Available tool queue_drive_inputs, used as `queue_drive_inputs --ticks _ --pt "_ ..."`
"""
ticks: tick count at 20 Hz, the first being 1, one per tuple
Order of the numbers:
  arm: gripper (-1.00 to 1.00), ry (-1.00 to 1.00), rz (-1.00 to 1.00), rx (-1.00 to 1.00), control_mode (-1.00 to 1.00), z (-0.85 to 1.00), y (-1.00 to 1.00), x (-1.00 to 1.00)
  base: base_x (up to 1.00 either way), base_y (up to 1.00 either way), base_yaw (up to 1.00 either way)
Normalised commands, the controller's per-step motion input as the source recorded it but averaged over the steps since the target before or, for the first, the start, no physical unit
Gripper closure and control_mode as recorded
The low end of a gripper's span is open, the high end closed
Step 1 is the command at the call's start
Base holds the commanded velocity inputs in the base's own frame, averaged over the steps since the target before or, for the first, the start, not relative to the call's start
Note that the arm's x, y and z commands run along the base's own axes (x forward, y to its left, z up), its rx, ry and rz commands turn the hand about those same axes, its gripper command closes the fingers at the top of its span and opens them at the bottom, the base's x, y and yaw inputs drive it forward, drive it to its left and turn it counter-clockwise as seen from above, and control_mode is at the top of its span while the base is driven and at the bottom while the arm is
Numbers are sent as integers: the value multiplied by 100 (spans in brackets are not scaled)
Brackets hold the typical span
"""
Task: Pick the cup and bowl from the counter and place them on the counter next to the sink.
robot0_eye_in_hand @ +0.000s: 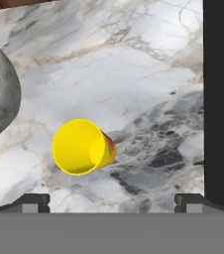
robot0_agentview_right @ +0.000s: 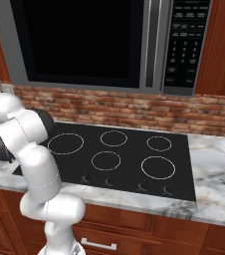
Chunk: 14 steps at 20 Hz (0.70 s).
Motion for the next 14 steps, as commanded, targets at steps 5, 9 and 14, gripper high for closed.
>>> queue_drive_inputs --ticks 5,9,14 --pt "-100 2 0 -1 -100 -27 0 6 0 0 0" --pt "-100 0 0 0 -100 -21 0 8 0 0 0" --pt "-100 2 0 -2 -100 -8 18 12 0 0 0"
